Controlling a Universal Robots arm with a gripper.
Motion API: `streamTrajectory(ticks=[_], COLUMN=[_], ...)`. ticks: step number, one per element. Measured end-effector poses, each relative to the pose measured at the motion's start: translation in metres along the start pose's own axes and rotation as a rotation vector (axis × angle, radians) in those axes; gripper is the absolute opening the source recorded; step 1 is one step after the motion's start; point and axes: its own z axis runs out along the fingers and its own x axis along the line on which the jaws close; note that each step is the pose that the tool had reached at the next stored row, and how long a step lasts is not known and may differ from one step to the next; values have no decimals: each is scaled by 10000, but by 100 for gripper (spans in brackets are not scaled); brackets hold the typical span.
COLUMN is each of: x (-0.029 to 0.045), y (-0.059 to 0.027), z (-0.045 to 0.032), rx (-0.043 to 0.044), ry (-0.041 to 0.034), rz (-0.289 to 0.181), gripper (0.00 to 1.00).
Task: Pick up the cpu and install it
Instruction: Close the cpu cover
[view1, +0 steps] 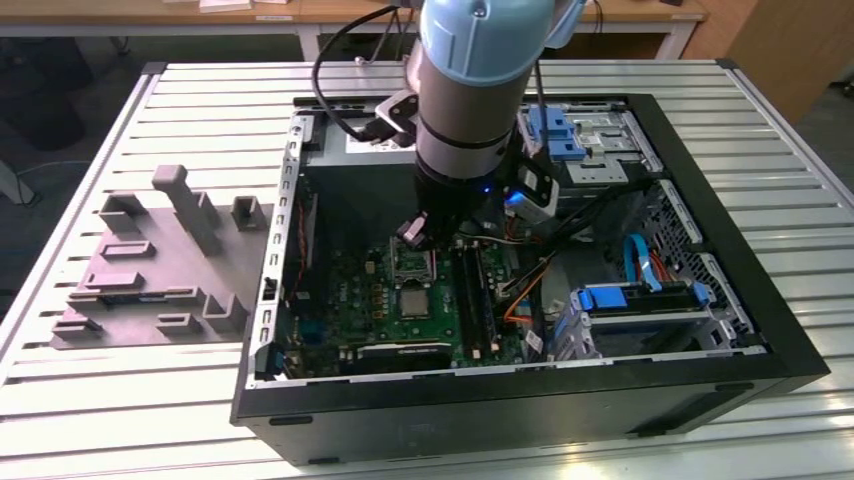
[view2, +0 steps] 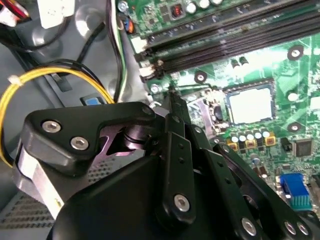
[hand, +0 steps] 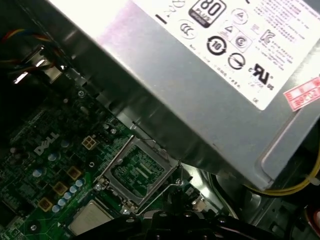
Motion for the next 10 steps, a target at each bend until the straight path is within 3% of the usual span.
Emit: streamTrajectory(ticks=[6, 10], x=[-112, -138], y=[25, 34], z=[30, 57], rx=[7, 4], ry=[7, 2], rz=[0, 1], gripper=[11, 11])
